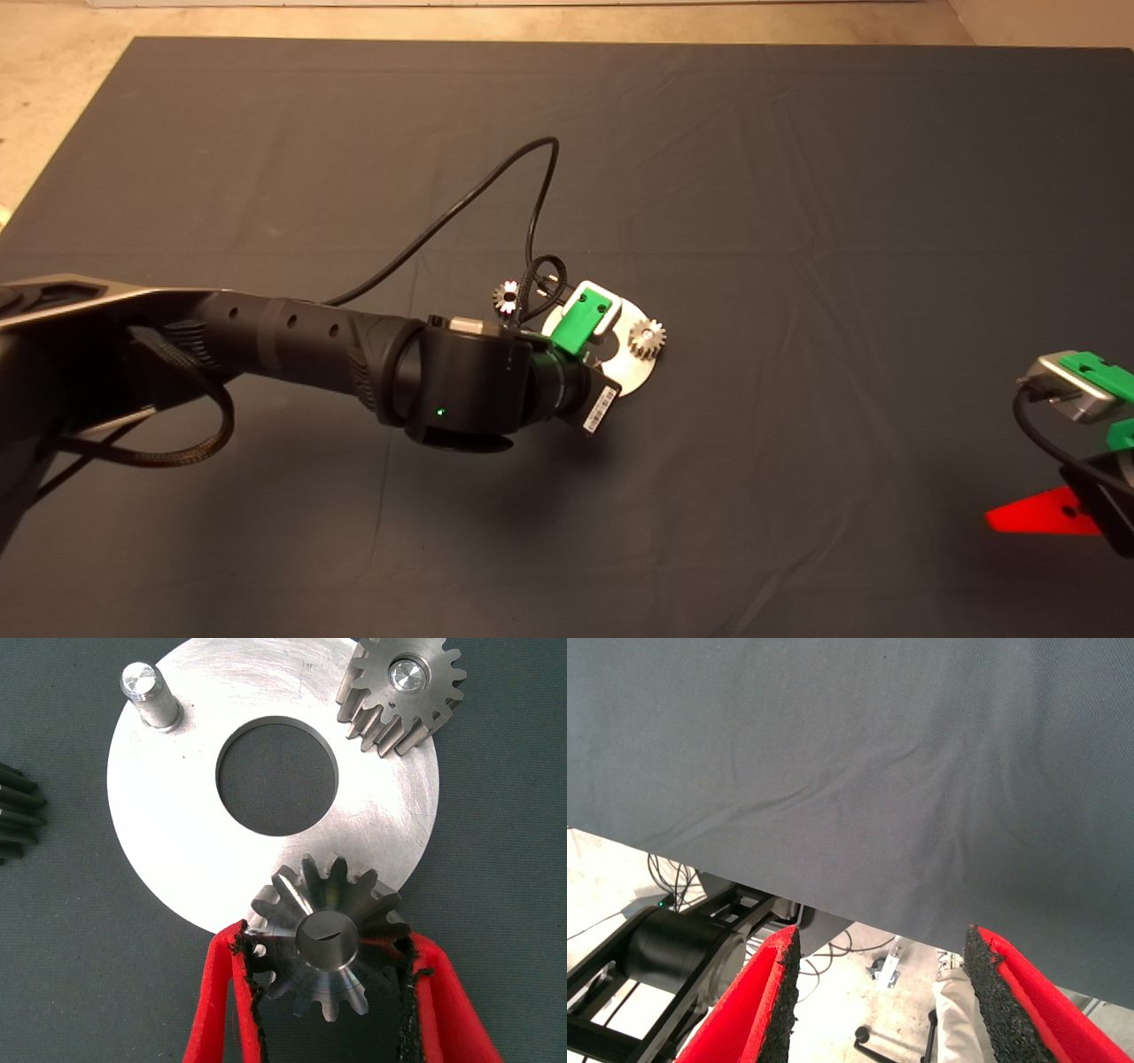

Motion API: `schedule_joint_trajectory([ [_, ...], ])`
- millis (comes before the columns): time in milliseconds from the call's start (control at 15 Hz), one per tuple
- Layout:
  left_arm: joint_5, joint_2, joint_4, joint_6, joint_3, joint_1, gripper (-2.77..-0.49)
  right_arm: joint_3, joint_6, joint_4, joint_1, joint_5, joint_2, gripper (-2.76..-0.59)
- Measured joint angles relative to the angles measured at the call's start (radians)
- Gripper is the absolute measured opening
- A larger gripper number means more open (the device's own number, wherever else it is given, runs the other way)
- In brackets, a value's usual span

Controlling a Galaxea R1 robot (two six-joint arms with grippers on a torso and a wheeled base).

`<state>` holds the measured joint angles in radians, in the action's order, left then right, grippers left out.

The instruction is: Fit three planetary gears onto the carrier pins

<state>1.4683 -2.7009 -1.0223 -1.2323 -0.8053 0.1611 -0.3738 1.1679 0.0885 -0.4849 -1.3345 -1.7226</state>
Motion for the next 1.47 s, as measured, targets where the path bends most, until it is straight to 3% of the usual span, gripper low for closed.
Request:
schedule_joint_trajectory([
  [1000,0.006,-0.004,0.000,0.019,0.000,0.001,-2.71,0.000,0.000,0.000,0.000,0.000,0.003,-2.02],
  [1333,0.027,-0.011,0.001,0.021,0.000,0.050,-2.71,0.000,0.000,0.000,0.000,0.001,0.003,-2.02],
  [1467,0.025,-0.016,0.001,0.023,0.000,0.060,-2.71,0.000,0.000,0.000,0.000,0.001,0.003,-2.02],
])
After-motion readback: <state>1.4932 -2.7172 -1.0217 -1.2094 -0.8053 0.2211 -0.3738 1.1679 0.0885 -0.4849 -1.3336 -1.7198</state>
